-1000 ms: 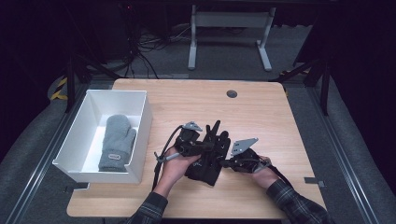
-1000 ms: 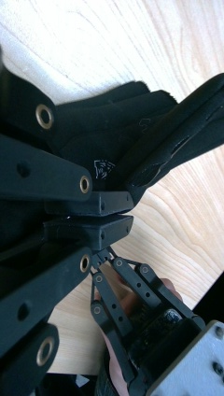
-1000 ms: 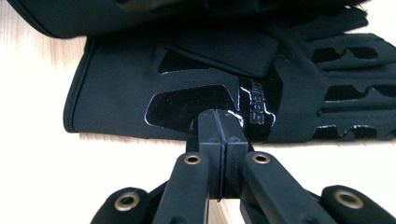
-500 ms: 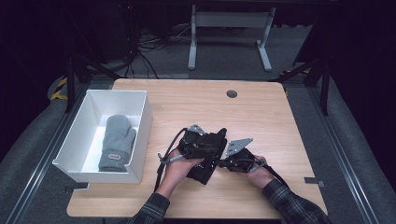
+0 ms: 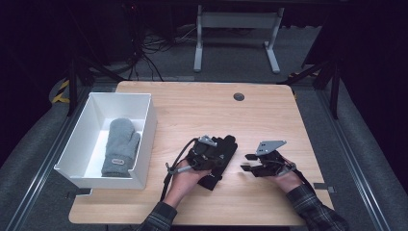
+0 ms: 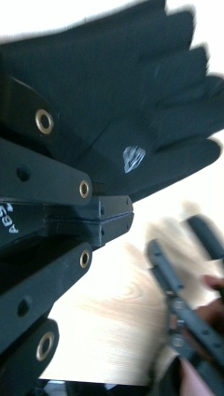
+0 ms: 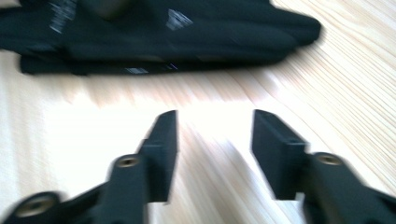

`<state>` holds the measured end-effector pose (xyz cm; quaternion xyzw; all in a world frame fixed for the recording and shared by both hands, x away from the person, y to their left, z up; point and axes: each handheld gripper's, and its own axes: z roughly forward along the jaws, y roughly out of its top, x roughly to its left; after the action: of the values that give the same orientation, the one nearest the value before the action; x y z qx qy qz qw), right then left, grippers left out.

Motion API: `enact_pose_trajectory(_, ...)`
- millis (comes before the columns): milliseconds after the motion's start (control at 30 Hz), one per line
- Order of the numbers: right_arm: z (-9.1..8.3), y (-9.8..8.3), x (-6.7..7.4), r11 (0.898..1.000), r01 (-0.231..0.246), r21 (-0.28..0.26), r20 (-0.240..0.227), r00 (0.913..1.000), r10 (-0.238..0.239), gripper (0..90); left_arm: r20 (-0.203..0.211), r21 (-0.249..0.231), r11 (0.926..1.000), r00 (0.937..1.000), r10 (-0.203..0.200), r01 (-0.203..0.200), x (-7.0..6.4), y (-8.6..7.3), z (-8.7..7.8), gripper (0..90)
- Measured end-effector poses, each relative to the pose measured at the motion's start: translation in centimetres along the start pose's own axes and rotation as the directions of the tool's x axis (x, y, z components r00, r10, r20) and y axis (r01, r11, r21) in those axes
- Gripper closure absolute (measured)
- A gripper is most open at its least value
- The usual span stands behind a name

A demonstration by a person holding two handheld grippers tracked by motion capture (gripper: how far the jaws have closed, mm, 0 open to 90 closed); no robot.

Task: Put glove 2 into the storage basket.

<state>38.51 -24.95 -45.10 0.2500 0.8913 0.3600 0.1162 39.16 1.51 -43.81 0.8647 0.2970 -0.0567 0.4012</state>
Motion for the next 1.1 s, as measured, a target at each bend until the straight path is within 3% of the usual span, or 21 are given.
enact_pose_trajectory(100,-0.3,-0.9,-0.7,1.0,-0.018,0.014,0.052,0.9985,0.018,37.6,-0.031,0.073,0.9971,0.9993,0.022,-0.02,-0.6,-0.7,0.9,90.0)
enact_pose_trajectory(200,-0.3,-1.3,-1.2,0.999,-0.037,0.007,0.069,0.9969,0.036,34.1,-0.05,0.093,0.9954,0.9984,0.027,-0.022,-0.5,-1.2,0.7,90.0)
enact_pose_trajectory(267,-0.3,-1.5,-1.5,0.999,-0.045,-0.003,0.079,0.9959,0.045,32.1,-0.086,0.11,0.9934,0.9954,0.043,-0.033,-0.4,-1.5,0.0,90.0)
enact_pose_trajectory(400,-0.1,-1.7,-1.7,0.999,-0.043,0.001,0.094,0.9947,0.043,29.1,-0.122,0.116,0.9929,0.9916,0.041,-0.027,0.1,-2.2,-0.9,90.0)
enact_pose_trajectory(533,0.1,-1.7,-1.7,0.999,-0.036,-0.013,0.101,0.9942,0.037,26.6,-0.172,0.124,0.9917,0.9836,0.053,-0.032,0.8,-2.9,-2.3,90.0)
enact_pose_trajectory(667,0.2,-1.9,-1.8,0.999,-0.04,-0.026,0.094,0.9947,0.042,25.2,-0.187,0.12,0.9918,0.9801,0.065,-0.043,1.1,-3.0,-3.3,90.0)
enact_pose_trajectory(800,0.4,-2.2,-2.0,0.997,-0.067,-0.044,0.083,0.9941,0.07,22.8,-0.178,0.097,0.9934,0.981,0.078,-0.061,1.1,-2.5,-3.7,73.6)
enact_pose_trajectory(833,0.4,-2.2,-2.0,0.996,-0.071,-0.048,0.082,0.9938,0.075,22.3,-0.187,0.09,0.9926,0.9776,0.098,-0.082,1.0,-2.1,-3.8,67.3)
enact_pose_trajectory(933,0.4,-2.3,-2.0,0.996,-0.072,-0.054,0.082,0.9937,0.076,22.3,-0.188,0.087,0.991,0.9752,0.116,-0.101,1.1,-1.7,-3.8,52.9)
enact_pose_trajectory(967,0.4,-2.3,-2.0,0.996,-0.072,-0.054,0.082,0.9937,0.076,22.2,-0.188,0.085,0.9902,0.974,0.126,-0.111,1.2,-1.4,-3.7,52.9)
enact_pose_trajectory(1100,0.4,-2.3,-2.1,0.996,-0.073,-0.055,0.082,0.9936,0.077,21.6,-0.192,0.073,0.9863,0.9684,0.16,-0.148,1.6,-0.3,-3.4,36.4)
